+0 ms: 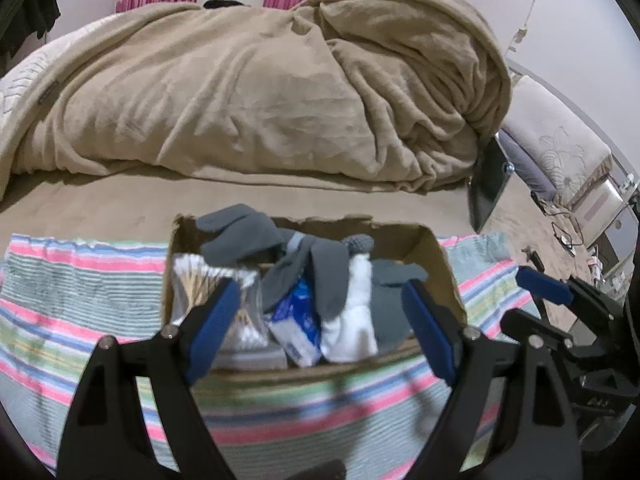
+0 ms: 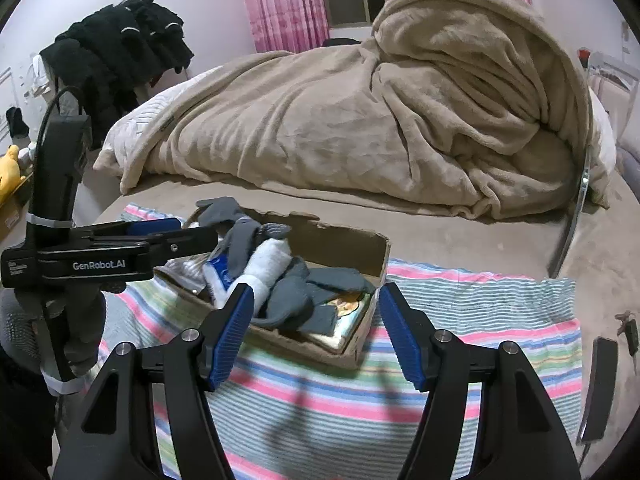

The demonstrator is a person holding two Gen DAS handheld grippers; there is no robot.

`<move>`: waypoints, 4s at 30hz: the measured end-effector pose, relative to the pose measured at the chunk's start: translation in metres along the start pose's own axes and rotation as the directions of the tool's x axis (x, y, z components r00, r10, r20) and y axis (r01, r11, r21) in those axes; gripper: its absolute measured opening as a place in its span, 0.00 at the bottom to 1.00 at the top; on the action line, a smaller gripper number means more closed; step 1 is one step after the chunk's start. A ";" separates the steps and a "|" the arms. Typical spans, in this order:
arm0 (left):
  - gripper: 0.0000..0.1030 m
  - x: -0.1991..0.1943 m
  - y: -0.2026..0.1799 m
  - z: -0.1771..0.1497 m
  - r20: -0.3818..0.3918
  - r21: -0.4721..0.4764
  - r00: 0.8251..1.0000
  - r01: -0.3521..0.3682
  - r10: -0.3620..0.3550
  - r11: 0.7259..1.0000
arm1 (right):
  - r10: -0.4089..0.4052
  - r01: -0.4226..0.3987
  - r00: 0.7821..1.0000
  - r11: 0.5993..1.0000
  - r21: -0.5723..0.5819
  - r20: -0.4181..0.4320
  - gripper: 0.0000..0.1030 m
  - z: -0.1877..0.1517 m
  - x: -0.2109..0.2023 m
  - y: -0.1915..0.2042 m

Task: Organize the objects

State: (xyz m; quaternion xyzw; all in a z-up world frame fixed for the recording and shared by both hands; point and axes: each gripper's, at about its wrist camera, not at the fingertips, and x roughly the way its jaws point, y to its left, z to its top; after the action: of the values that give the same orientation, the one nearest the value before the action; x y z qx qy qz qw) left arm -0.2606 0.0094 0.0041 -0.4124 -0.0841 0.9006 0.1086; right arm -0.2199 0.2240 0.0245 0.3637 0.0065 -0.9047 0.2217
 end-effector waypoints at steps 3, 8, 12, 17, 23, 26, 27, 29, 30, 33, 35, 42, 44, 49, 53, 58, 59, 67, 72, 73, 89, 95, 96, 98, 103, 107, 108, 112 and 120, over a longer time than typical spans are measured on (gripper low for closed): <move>0.82 -0.015 -0.005 -0.009 0.016 0.022 1.000 -0.021 0.020 1.000 | 0.000 0.000 1.000 1.000 -0.006 0.004 0.66 -0.002 -0.009 0.007; 0.82 -0.040 -0.016 -0.030 0.047 0.084 0.997 -0.058 0.054 0.995 | 0.002 -0.002 1.000 1.000 -0.008 0.005 0.66 -0.008 -0.022 0.019; 0.82 -0.060 -0.024 -0.047 0.070 0.110 0.995 -0.075 0.067 0.991 | 0.002 -0.002 1.000 1.000 -0.012 0.009 0.66 -0.016 -0.034 0.028; 0.82 -0.083 -0.029 -0.064 0.103 0.099 0.992 -0.080 0.070 0.992 | -0.008 0.008 1.000 1.000 0.003 0.018 0.66 -0.026 -0.049 0.034; 0.82 -0.108 -0.033 -0.087 0.152 0.087 0.984 -0.107 0.093 0.990 | -0.028 0.027 0.999 0.999 0.027 0.023 0.66 -0.043 -0.062 0.039; 0.82 -0.114 -0.032 -0.103 0.154 0.070 0.983 -0.114 0.102 0.991 | -0.028 0.026 0.999 0.999 0.045 0.029 0.68 -0.054 -0.068 0.044; 0.82 -0.116 -0.033 -0.110 0.155 0.067 0.982 -0.122 0.111 0.990 | -0.027 0.026 0.999 0.998 0.048 0.032 0.69 -0.056 -0.069 0.046; 0.82 -0.120 -0.034 -0.120 0.160 0.066 0.977 -0.151 0.139 0.986 | -0.034 0.033 0.999 0.998 0.051 0.033 0.70 -0.062 -0.071 0.050; 0.82 -0.121 -0.035 -0.123 0.162 0.065 0.976 -0.157 0.145 0.985 | -0.037 0.036 0.999 0.998 0.049 0.032 0.70 -0.066 -0.071 0.053; 0.82 -0.126 -0.036 -0.131 0.164 0.065 0.973 -0.176 0.164 0.982 | -0.040 0.038 0.999 0.998 0.052 0.030 0.70 -0.073 -0.073 0.059; 0.82 -0.129 -0.037 -0.134 0.170 0.062 0.969 -0.194 0.181 0.979 | -0.046 0.044 0.998 0.998 0.053 0.035 0.70 -0.078 -0.075 0.062; 0.87 -0.140 -0.032 -0.144 0.205 0.026 0.960 -0.199 0.189 0.980 | -0.067 0.065 0.997 0.997 0.047 0.045 0.71 -0.086 -0.078 0.069; 0.88 -0.140 -0.030 -0.146 0.203 0.014 0.962 -0.191 0.184 0.981 | -0.069 0.067 0.997 0.997 0.049 0.043 0.71 -0.086 -0.076 0.069; 0.88 -0.140 -0.027 -0.148 0.203 -0.001 0.963 -0.179 0.176 0.984 | -0.068 0.066 0.997 0.996 0.053 0.039 0.71 -0.088 -0.074 0.067; 0.88 -0.141 -0.026 -0.149 0.210 -0.006 0.960 -0.187 0.185 0.982 | -0.065 0.063 0.997 0.996 0.057 0.033 0.71 -0.090 -0.071 0.066; 0.93 -0.142 -0.025 -0.150 0.213 -0.015 0.957 -0.199 0.197 0.980 | -0.059 0.058 0.998 0.997 0.056 0.024 0.71 -0.092 -0.067 0.066; 0.94 -0.142 -0.024 -0.150 0.215 -0.017 0.956 -0.201 0.200 0.979 | -0.059 0.058 0.998 0.997 0.056 0.024 0.71 -0.092 -0.067 0.066; 0.94 -0.145 -0.022 -0.151 0.228 -0.027 0.950 -0.214 0.215 0.976 | -0.051 0.050 0.999 0.997 0.052 0.015 0.71 -0.094 -0.063 0.067; 0.95 -0.143 -0.023 -0.152 0.228 -0.025 0.949 -0.216 0.216 0.976 | -0.049 0.049 0.999 0.997 0.053 0.014 0.71 -0.094 -0.062 0.067; 0.95 -0.143 -0.023 -0.152 0.228 -0.024 0.949 -0.216 0.216 0.976 | -0.048 0.047 0.999 0.997 0.052 0.013 0.71 -0.094 -0.062 0.067; 0.95 -0.145 -0.022 -0.153 0.235 -0.029 0.948 -0.214 0.215 0.976 | -0.047 0.046 0.999 0.997 0.054 0.012 0.71 -0.094 -0.061 0.066; 0.95 -0.146 -0.022 -0.153 0.238 -0.029 0.947 -0.217 0.217 0.976 | -0.034 0.033 0.999 0.998 0.059 0.011 0.71 -0.095 -0.060 0.065; 0.95 -0.146 -0.022 -0.153 0.237 -0.030 0.946 -0.220 0.221 0.975 | -0.034 0.034 0.999 0.998 0.059 0.012 0.71 -0.095 -0.060 0.066; 0.95 -0.147 -0.021 -0.153 0.238 -0.034 0.945 -0.222 0.224 0.974 | -0.034 0.033 0.999 0.998 0.060 0.012 0.71 -0.095 -0.061 0.065; 0.95 -0.147 -0.020 -0.153 0.239 -0.037 0.945 -0.222 0.224 0.974 | -0.035 0.034 0.999 0.998 0.059 0.011 0.71 -0.095 -0.060 0.065; 0.95 -0.147 -0.020 -0.153 0.239 -0.035 0.945 -0.220 0.222 0.975 | -0.034 0.034 0.999 0.998 0.059 0.011 0.71 -0.095 -0.060 0.065; 0.95 -0.147 -0.020 -0.152 0.239 -0.035 0.945 -0.220 0.222 0.975 | -0.035 0.034 0.999 0.998 0.058 0.011 0.71 -0.095 -0.060 0.065; 0.95 -0.147 -0.021 -0.153 0.239 -0.036 0.945 -0.221 0.223 0.975 | -0.034 0.033 0.999 0.998 0.056 0.012 0.71 -0.095 -0.061 0.065; 0.95 -0.147 -0.020 -0.153 0.239 -0.037 0.945 -0.221 0.223 0.975 | -0.036 0.035 0.999 0.998 0.054 0.014 0.71 -0.094 -0.062 0.065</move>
State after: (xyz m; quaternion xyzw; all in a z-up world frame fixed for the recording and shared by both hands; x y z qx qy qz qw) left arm -0.0482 -0.0006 0.0168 -0.3070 -0.0541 0.9501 -0.0064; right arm -0.0929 0.2064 0.0058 0.3627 -0.0127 -0.9110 0.1957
